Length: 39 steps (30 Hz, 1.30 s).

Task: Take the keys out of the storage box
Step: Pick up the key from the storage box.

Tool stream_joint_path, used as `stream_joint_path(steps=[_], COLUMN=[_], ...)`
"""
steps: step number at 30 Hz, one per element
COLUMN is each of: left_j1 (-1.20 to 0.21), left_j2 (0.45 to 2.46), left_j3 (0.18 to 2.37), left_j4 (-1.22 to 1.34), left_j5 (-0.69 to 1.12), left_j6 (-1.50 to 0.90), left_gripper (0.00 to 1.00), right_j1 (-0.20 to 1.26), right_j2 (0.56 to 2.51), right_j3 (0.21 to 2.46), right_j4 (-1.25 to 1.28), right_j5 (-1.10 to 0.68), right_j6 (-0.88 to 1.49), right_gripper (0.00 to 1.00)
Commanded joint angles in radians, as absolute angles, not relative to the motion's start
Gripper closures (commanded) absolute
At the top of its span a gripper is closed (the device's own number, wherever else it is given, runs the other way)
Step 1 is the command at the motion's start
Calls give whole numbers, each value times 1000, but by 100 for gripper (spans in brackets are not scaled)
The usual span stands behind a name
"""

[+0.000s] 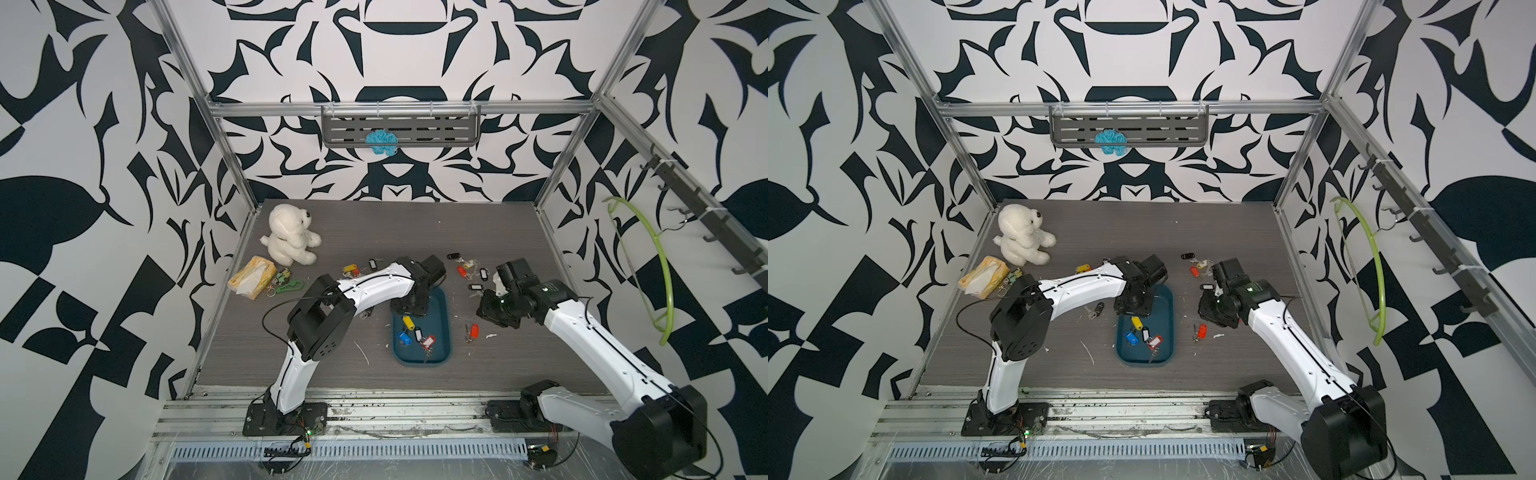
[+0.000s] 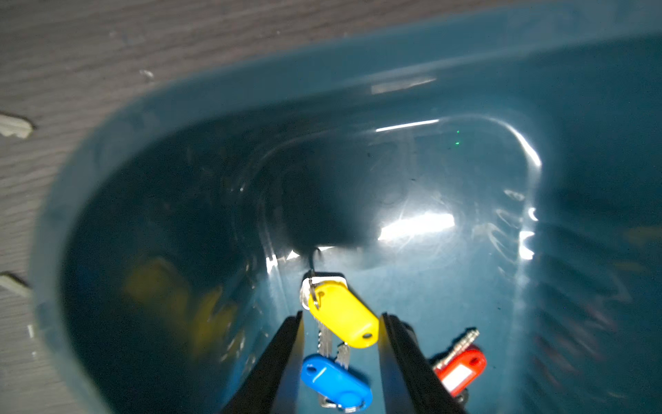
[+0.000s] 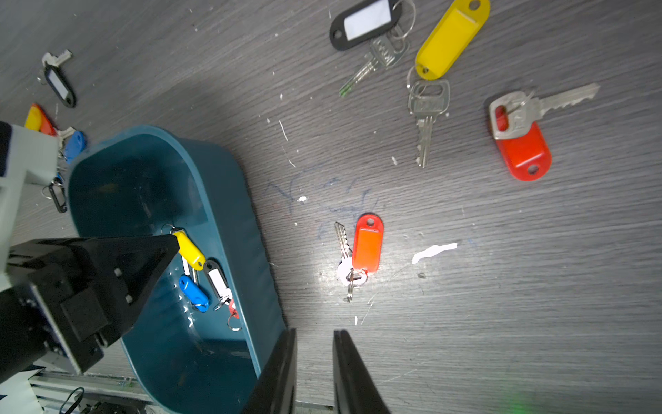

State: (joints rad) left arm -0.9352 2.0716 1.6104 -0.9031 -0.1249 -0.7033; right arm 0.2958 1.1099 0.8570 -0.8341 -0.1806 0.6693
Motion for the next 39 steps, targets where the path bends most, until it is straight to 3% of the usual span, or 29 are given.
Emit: stream_joint_path(steps=[1,18,26,39], left_j1=[-936,-936,-937,-932], left_j2=[2096,2163,2129,1889], left_j3=[1646,1666,1680,1716], left_j4=[-952,-952,-962,-1062], left_j5=[-158,-152,-152,-270], left_j6=[-719,-724,-717,-706], left_gripper=[60,78,100,100], right_j1=[290,281,281,279], right_j2=[1113,1108,1101,1101], right_j3=[847,833,836,868], right_j4=[-818,-823,-829,-838], right_j5=[-192,-198,-199,-237], right_j6=[646,623,624,631], right_gripper=[76,77,79,81])
